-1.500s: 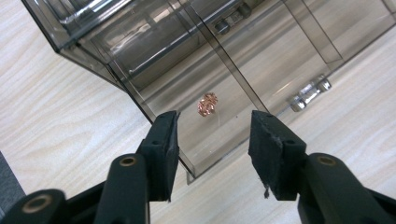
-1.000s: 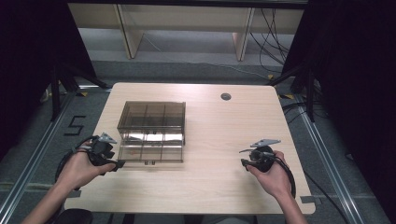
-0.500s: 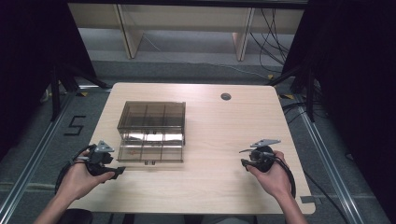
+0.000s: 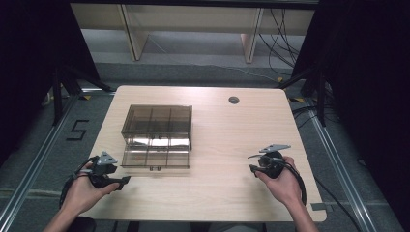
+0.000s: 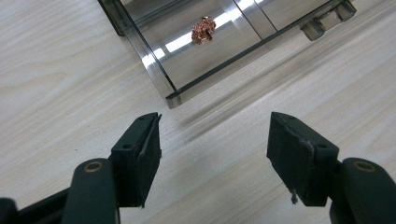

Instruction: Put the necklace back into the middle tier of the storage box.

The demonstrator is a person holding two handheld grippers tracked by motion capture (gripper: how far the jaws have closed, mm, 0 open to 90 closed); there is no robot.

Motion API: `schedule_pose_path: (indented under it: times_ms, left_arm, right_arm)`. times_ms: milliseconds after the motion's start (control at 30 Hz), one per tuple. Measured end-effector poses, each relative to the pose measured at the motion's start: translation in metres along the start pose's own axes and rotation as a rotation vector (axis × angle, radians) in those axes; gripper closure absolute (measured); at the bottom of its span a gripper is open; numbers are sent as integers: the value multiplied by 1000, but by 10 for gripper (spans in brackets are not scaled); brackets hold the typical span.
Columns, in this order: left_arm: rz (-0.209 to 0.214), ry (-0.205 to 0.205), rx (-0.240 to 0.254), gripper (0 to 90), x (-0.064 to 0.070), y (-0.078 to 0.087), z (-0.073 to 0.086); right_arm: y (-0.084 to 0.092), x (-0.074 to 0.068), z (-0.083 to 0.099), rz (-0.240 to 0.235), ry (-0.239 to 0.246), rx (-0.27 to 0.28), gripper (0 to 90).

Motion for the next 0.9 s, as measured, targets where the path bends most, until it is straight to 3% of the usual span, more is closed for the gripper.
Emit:
schedule_pose_path:
  times_ms: [133,200,300,467,900]
  left_arm:
    - [-5,-6,-6,335,1,-3,4]
    - [-20,25,31,335,3,-7,6]
    - [-6,32,41,335,4,-8,7]
    - [15,23,40,330,6,-7,8]
    - [19,13,44,329,6,-8,9]
  right_arm:
    - [0,0,0,-1,0,0,573]
    - [0,0,0,4,2,1,573]
    - [-1,1,0,13,9,-2,573]
    - [0,0,0,3,4,1,573]
    - [-1,1,1,14,14,-3,573]
Point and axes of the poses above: each handheld gripper's, and its own axes: y roughly backward along the jaws, z roughly out of its underside, x roughly to its right, the point moved 1 cm from there along -y, roughly forward along the jaws, and after that the axes turned 10 degrees about x, right-handed, at the moved point
